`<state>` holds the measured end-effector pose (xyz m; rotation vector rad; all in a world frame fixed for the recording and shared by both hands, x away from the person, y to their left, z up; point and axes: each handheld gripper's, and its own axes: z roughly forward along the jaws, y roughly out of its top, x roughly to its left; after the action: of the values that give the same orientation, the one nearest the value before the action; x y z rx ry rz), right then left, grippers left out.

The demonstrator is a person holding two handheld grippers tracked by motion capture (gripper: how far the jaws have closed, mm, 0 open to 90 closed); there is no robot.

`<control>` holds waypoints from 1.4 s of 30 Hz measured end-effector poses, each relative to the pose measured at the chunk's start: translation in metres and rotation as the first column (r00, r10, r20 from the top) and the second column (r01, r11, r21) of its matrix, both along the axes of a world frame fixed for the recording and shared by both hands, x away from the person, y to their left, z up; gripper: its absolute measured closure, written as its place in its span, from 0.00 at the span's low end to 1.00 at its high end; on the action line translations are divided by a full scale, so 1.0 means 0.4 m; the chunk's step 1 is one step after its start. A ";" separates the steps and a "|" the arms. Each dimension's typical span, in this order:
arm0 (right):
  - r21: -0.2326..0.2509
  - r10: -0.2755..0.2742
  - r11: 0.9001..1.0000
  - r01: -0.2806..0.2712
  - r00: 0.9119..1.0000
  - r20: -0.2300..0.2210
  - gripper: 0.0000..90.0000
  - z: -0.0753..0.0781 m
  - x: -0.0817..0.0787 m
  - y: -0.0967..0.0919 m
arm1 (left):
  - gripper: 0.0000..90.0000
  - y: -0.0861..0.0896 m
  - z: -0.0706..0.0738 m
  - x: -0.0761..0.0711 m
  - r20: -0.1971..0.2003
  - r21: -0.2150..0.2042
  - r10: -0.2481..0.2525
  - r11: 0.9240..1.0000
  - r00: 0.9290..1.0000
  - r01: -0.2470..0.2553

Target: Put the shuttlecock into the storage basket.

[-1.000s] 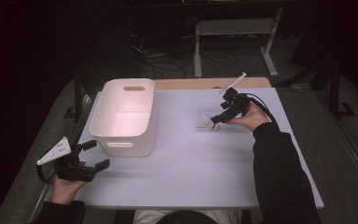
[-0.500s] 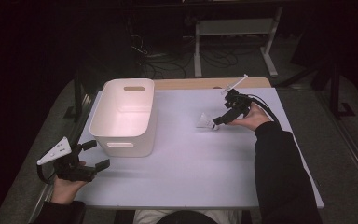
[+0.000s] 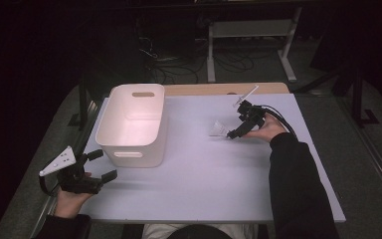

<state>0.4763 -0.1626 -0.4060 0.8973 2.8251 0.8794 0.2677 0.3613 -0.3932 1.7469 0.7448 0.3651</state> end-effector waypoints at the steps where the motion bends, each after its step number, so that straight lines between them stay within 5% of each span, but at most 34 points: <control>1: 0.000 0.000 1.000 0.000 1.000 0.000 0.00 0.000 0.000 0.000 | 0.00 0.000 0.000 0.000 0.000 0.000 0.000 1.000 1.000 0.000; 20: -0.055 0.059 0.997 -0.060 0.998 -0.011 0.17 -0.031 -0.004 0.024 | 0.00 0.000 0.000 -0.001 -0.001 -0.002 0.000 1.000 1.000 0.000; 42: -0.097 0.086 0.991 -0.089 0.996 -0.035 0.64 -0.049 0.009 0.044 | 0.00 -0.001 0.000 -0.002 -0.002 -0.001 0.000 1.000 1.000 0.000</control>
<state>0.4798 -0.1449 -0.4256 0.7867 2.9244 0.7329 0.2671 0.3610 -0.3933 1.7461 0.7458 0.3629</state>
